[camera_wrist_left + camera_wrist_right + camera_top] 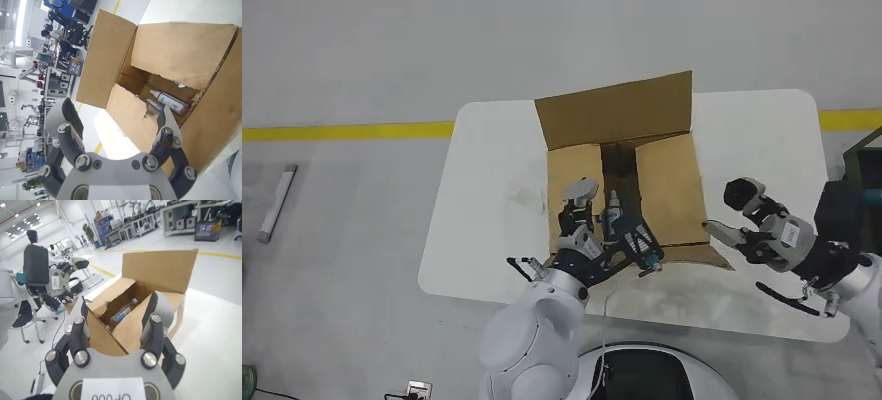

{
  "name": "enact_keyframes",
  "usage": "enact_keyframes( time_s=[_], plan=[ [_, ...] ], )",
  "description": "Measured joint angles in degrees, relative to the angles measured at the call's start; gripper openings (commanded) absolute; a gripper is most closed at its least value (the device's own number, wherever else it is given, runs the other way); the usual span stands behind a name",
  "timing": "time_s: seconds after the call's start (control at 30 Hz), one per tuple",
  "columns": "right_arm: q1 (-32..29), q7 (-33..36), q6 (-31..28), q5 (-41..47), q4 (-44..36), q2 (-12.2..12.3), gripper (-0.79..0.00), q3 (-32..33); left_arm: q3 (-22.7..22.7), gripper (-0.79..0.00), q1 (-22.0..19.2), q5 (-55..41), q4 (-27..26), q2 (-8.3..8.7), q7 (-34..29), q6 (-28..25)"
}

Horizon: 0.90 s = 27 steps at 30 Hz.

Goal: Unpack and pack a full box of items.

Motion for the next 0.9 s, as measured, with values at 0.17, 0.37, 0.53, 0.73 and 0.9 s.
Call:
enact_keyframes(
  time_s=[0.17, 0.37, 0.53, 0.73, 0.9],
  plan=[
    [-0.4, 4.5, -5.6, -1.8, 0.6, 0.5, -0.785, -2.0, -2.0, 0.000, 2.3, -1.0, -2.4, 0.34, -0.1, 1.2],
    [-3.1, 5.5, -14.1, -7.1, 1.0, 1.1, -0.785, -2.2, -3.9, 0.000, 2.7, -0.5, -2.4, 0.75, 0.7, 2.4],
    [-3.8, 5.0, -16.2, -14.8, 1.7, 1.3, -0.785, -2.9, -3.5, 0.000, 0.9, 0.0, 0.3, 0.83, 1.8, 4.9],
    [-4.4, -6.6, -8.4, -14.6, 3.4, 0.8, -0.785, 0.7, 0.0, 0.000, -2.5, 2.3, 6.7, 0.59, 3.4, 9.5],
    [-6.1, -11.8, 3.2, -15.5, 6.3, 0.3, -0.785, 5.0, 2.6, 0.000, -4.8, 4.3, 13.4, 0.36, 3.5, 11.8]
  ],
)
